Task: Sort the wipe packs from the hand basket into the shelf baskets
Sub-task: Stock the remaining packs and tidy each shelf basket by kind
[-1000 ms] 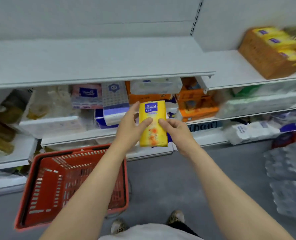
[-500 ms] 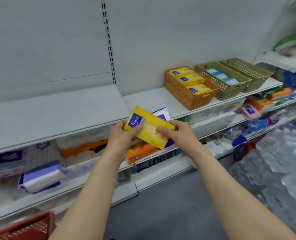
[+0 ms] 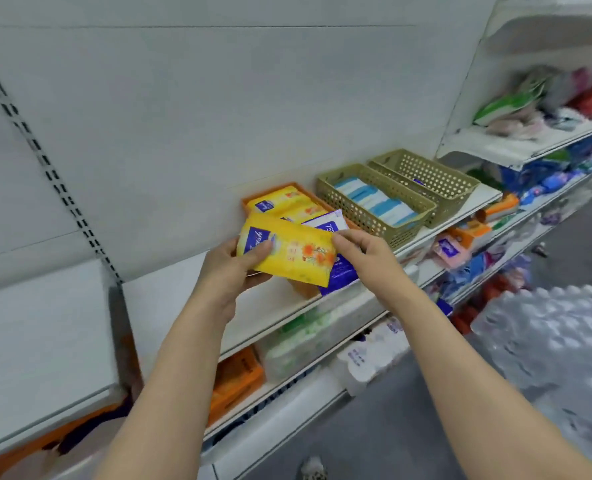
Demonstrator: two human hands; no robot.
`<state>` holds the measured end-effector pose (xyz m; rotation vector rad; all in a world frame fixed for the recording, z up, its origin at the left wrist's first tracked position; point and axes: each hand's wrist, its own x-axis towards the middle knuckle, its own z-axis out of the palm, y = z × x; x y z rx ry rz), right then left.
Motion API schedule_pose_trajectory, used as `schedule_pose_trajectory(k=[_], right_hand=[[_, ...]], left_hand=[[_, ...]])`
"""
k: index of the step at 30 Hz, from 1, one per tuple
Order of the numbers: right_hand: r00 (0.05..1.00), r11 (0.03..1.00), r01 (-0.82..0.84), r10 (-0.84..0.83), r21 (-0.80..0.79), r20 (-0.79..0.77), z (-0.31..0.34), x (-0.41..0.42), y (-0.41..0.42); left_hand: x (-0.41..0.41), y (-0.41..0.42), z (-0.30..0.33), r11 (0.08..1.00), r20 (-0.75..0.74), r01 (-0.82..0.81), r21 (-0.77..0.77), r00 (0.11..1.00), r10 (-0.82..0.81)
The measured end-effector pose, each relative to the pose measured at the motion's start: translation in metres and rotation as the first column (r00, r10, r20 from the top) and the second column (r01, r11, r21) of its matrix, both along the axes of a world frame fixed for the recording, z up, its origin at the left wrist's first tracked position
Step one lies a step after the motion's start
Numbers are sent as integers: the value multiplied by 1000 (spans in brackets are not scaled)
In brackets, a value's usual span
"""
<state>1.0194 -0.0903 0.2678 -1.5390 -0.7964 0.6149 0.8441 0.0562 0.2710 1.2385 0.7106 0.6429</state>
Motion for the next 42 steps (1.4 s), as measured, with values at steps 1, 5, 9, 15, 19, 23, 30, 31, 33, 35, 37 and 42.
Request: schedule_pose_trajectory(k=[1,5,9,15,19,23,30,31,33,35,37,42], right_hand=[[1000,1000,4,-4,-15,21,4,20,8],[997,997,-24,28,-67,66,15,96,33],[990,979,-138,133,-152,-48,11,148,52],[950,937,-312,300,-159,-90,-5,181,92],[950,948,-308,301,-80,-89,-2,207,114],[961,964,-264,264,12,-86,9,253,123],[966,969,-240,244,58,-80,32,384,103],[968,971,-235,239,54,-77,36,406,97],[969,972,-233,235,31,-75,42,451,84],[968,969,-245,243,-18,-68,46,493,72],[966,964,-259,257,-64,-41,45,529,64],[947,929,-279,308,-242,90,23,593,67]], left_hand=[[21,8,0,1000,26,-14,-23,1000,15],[92,36,1,985,105,-119,-128,986,133],[128,67,0,915,132,-335,-224,920,369],[136,87,-7,853,130,-469,-230,854,504],[153,85,1,832,144,-515,-208,825,547],[199,77,15,848,175,-511,-143,830,530],[323,46,18,869,225,-481,-117,839,495],[342,42,16,872,221,-473,-128,843,490],[379,32,12,875,213,-456,-163,850,482],[413,22,7,874,184,-451,-182,857,481],[442,13,1,866,163,-463,-190,855,493],[483,-5,-14,786,162,-569,-243,775,611]])
